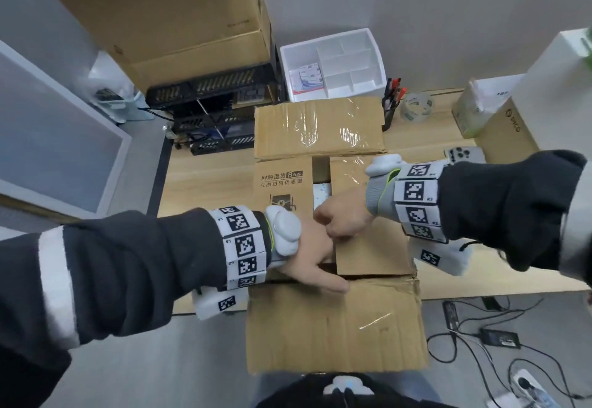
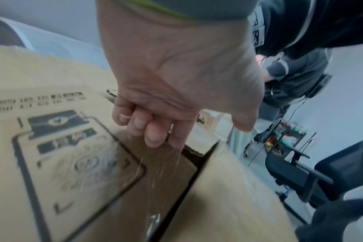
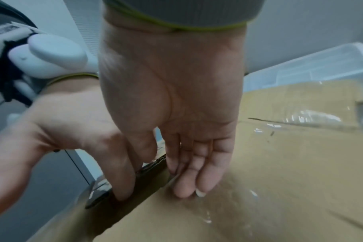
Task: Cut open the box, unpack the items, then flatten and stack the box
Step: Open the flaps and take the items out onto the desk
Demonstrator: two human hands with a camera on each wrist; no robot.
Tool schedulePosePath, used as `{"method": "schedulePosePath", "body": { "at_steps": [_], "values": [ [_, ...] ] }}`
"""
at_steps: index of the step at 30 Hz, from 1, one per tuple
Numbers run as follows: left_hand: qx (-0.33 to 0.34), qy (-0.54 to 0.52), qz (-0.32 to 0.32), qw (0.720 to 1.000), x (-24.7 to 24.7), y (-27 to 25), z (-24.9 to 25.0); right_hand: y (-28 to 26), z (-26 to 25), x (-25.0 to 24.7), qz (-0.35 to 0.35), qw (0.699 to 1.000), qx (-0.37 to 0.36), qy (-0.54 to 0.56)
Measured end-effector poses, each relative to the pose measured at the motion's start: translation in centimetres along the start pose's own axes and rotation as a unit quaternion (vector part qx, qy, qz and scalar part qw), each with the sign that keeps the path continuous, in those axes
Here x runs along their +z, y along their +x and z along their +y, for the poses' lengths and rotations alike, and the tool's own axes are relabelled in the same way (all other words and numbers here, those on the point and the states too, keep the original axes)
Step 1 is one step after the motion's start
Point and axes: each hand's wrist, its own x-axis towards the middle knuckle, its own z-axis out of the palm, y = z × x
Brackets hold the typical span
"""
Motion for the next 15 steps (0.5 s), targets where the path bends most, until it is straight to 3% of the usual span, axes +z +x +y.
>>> {"method": "schedulePosePath", "body": {
  "at_steps": [5, 8, 11, 15],
  "values": [
    [-0.062, 0.101, -0.004, 0.993, -4.8, -4.2, -2.3, -4.8, -0.1, -3.5, 0.041, 0.993, 0.019, -0.107],
    [-0.154, 0.132, -0.027, 0.979, -5.7, -7.1, -5.0, -7.9, 1.5, -5.0, 0.034, 0.986, 0.059, -0.153],
    [-0.266, 0.086, -0.086, 0.956, -4.0, -8.5, -7.7, -10.2, 3.7, -5.4, 0.0, 0.984, 0.125, -0.13],
    [-0.33, -0.053, -0.108, 0.936, 0.7, -7.8, -12.1, -9.6, 7.3, -4.4, -0.034, 0.975, 0.221, -0.014]
  ]
}}
